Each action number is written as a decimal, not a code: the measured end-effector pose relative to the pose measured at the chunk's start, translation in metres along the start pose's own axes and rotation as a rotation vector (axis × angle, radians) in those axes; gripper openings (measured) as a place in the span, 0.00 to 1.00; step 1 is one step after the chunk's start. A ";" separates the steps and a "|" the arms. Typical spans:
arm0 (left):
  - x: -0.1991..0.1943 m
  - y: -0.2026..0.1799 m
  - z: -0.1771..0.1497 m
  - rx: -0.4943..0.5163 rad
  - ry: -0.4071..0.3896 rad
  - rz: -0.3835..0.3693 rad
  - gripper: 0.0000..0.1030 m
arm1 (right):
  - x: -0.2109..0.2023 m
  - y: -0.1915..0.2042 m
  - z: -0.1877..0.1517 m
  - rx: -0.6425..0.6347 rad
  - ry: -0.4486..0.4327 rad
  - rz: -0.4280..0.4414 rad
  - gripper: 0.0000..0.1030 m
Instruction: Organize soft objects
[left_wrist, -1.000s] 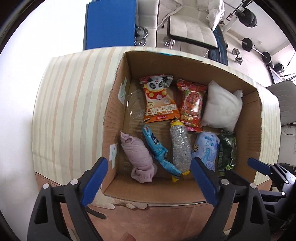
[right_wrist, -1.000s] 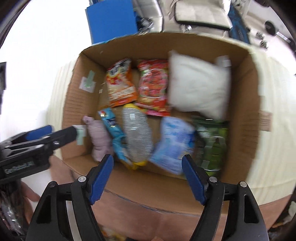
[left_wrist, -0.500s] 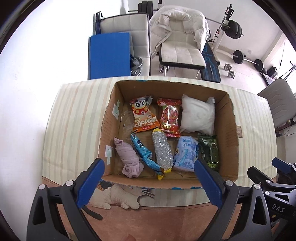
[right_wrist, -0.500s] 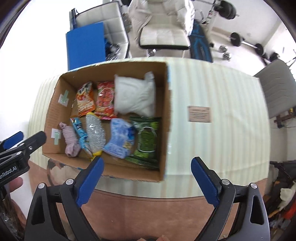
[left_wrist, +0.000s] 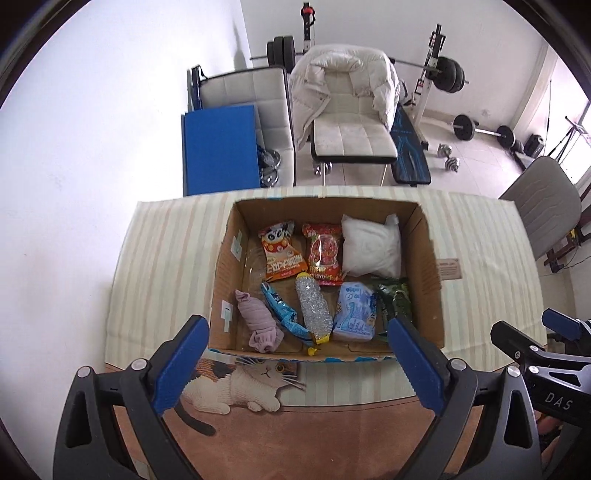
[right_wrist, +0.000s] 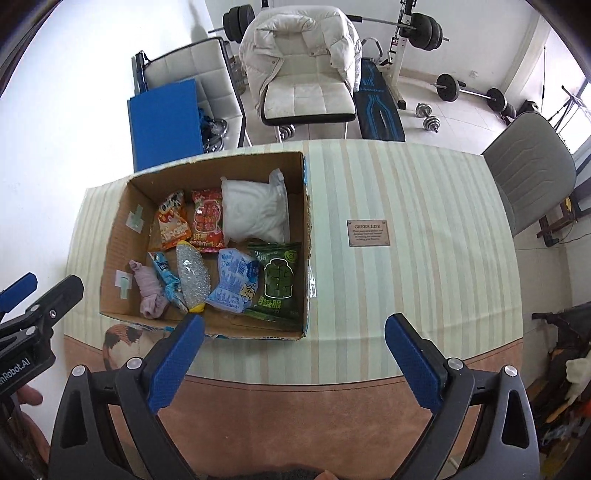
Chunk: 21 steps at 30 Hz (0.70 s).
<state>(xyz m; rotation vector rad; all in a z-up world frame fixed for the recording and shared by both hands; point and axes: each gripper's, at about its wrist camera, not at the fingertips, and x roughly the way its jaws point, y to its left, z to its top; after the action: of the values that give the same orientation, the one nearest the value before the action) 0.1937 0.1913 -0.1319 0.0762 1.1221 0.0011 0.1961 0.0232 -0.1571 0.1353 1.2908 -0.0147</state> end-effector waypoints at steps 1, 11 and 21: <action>-0.012 -0.001 -0.001 -0.007 -0.017 -0.004 0.97 | -0.012 -0.002 -0.002 0.003 -0.017 0.004 0.97; -0.108 -0.014 -0.011 -0.024 -0.141 -0.050 0.97 | -0.139 -0.008 -0.023 -0.034 -0.240 -0.024 0.97; -0.165 -0.015 -0.024 -0.047 -0.191 -0.066 0.96 | -0.212 -0.010 -0.054 -0.075 -0.310 -0.025 0.97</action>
<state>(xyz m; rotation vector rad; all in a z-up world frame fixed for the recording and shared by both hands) 0.1003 0.1712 0.0053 -0.0029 0.9329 -0.0381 0.0844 0.0059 0.0303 0.0495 0.9820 -0.0082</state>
